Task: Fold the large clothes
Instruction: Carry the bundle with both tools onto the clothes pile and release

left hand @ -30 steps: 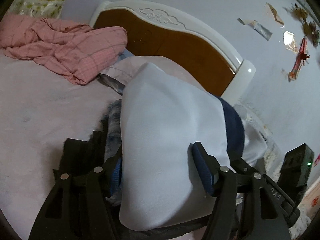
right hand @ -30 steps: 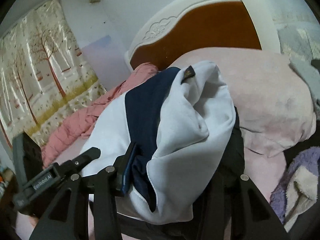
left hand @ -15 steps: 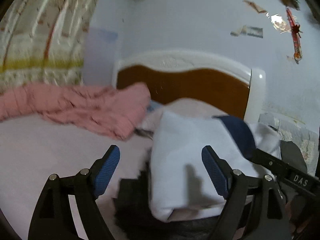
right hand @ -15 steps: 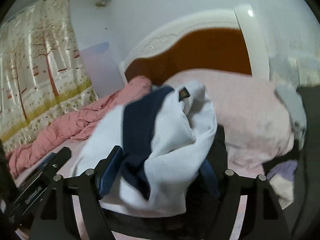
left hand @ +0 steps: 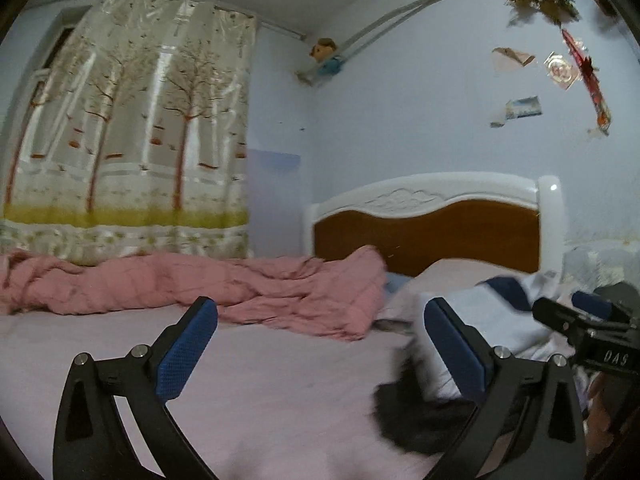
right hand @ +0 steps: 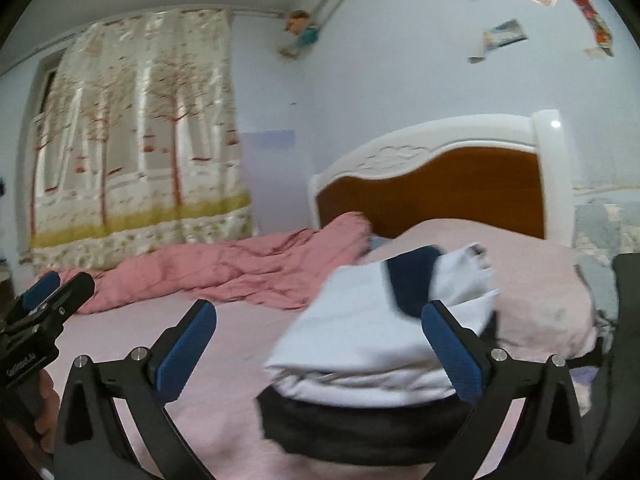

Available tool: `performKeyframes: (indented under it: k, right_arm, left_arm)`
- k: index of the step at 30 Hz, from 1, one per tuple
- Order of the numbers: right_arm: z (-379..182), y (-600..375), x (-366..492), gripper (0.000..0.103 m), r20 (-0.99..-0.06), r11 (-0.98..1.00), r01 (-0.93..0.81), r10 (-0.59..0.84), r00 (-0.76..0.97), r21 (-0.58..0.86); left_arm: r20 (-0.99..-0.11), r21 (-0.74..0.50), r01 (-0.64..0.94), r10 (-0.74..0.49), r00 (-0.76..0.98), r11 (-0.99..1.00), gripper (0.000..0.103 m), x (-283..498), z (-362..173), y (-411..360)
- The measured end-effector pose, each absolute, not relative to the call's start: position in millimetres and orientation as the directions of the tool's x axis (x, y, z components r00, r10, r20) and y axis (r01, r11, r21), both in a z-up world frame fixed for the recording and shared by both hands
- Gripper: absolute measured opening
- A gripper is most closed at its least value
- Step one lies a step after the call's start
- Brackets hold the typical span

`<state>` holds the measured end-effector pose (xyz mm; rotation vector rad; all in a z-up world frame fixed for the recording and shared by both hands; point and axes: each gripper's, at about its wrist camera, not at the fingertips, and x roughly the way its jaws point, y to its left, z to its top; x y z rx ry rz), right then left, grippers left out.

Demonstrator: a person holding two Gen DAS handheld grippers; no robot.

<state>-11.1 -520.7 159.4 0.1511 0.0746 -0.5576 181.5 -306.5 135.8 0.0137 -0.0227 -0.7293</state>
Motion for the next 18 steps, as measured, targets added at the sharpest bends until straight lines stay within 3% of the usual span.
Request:
performKeyframes:
  k: [6, 14, 18]
  right_arm:
    - [119.5, -475.1, 15.9, 0.103, -0.119, 0.889, 0.448, -0.437, 0.892, 0.093]
    - [64.4, -441.2, 55.7, 0.103, -0.176, 0.894, 0.448, -0.436, 0.883, 0.031]
    - [38.9, -437.9, 75.6, 0.103, -0.226, 0.88, 0.475, -0.461, 0.858, 0.007]
  left_arm:
    - [-0.039, 0.042, 0.591, -0.589, 0.807, 0.806, 0.102, 194.2, 87.3, -265.9]
    - [-0.09, 0.005, 0.515, -0.513, 0.854, 0.857, 0.102, 229.3, 32.0, -246.4]
    - [-0.162, -0.04, 0.513, -0.513, 0.843, 0.857, 0.101, 248.4, 15.1, -247.7]
